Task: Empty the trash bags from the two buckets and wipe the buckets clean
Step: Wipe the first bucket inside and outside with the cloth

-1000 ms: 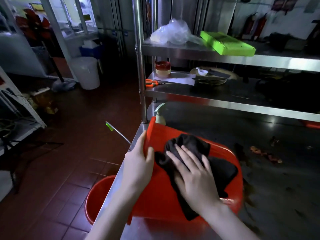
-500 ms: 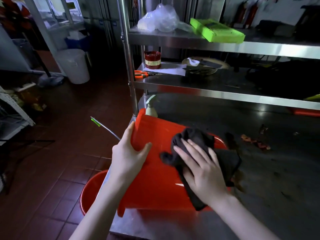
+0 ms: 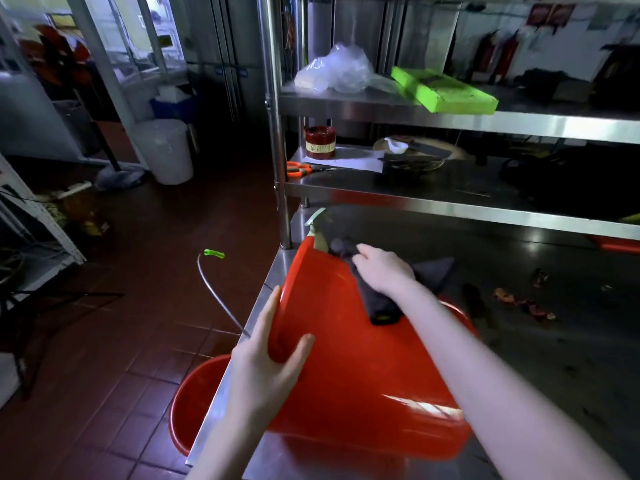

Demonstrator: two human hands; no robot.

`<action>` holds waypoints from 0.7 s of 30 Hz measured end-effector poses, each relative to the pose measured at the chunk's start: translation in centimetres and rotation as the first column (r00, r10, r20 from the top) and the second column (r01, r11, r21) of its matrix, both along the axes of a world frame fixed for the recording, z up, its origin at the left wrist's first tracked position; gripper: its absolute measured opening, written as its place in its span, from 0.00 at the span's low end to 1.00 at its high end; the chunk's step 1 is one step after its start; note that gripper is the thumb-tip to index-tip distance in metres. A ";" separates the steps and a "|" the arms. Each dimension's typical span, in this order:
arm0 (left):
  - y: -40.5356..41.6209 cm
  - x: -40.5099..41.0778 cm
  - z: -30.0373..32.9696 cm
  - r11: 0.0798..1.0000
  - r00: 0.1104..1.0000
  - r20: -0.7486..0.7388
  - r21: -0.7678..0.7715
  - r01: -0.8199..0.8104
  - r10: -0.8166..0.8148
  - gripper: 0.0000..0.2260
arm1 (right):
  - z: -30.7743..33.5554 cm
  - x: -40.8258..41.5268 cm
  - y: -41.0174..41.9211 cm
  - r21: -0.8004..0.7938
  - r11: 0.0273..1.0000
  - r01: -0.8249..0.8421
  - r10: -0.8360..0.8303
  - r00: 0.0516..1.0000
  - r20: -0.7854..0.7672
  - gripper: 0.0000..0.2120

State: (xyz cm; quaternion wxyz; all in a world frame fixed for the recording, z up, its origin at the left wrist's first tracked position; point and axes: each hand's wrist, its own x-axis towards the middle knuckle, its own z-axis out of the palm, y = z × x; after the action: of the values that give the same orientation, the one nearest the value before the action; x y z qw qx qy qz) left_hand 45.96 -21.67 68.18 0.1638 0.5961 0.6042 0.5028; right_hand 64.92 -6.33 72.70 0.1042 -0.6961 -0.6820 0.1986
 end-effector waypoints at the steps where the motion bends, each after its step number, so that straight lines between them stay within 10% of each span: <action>1: 0.0 0.2 0.2 1.000 1.000 -0.007 -0.004 -0.005 0.005 0.31 | 0.3 -1.8 -1.2 0.098 0.993 -0.065 0.063 0.998 0.016 0.14; 7: -0.7 -0.5 2.3 0.964 0.827 -0.519 -0.019 -0.264 0.216 0.28 | -2.0 -4.4 -8.7 0.570 0.799 -0.194 0.169 0.981 0.097 0.20; 13: -0.4 -4.0 8.1 0.872 0.852 -0.193 0.170 -0.459 0.486 0.15 | -3.1 -5.8 -11.5 0.666 0.724 -0.178 0.129 0.984 0.122 0.16; 15: 2.6 -2.8 9.1 0.953 0.937 -0.225 -0.087 -0.291 0.266 0.17 | -3.6 -6.0 -13.4 0.673 0.708 -0.216 0.153 0.976 0.152 0.18; 18: 7.0 0.5 9.6 0.810 0.995 -0.089 -0.586 -0.019 -0.042 0.27 | -4.2 -5.8 -15.7 0.675 0.690 -0.262 0.211 0.964 0.159 0.21; 21: 8.8 2.0 8.2 0.778 0.980 0.177 -0.602 0.178 -0.088 0.19 | -4.2 -5.2 -15.8 0.696 0.677 -0.239 0.207 0.969 0.132 0.20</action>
State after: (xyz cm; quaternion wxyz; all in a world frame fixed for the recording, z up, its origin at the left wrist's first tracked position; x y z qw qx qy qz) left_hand 47.99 -12.91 76.36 0.4255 0.5153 0.6781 0.3061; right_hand 59.68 -22.16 68.46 0.3233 -0.5186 -0.7874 -0.0810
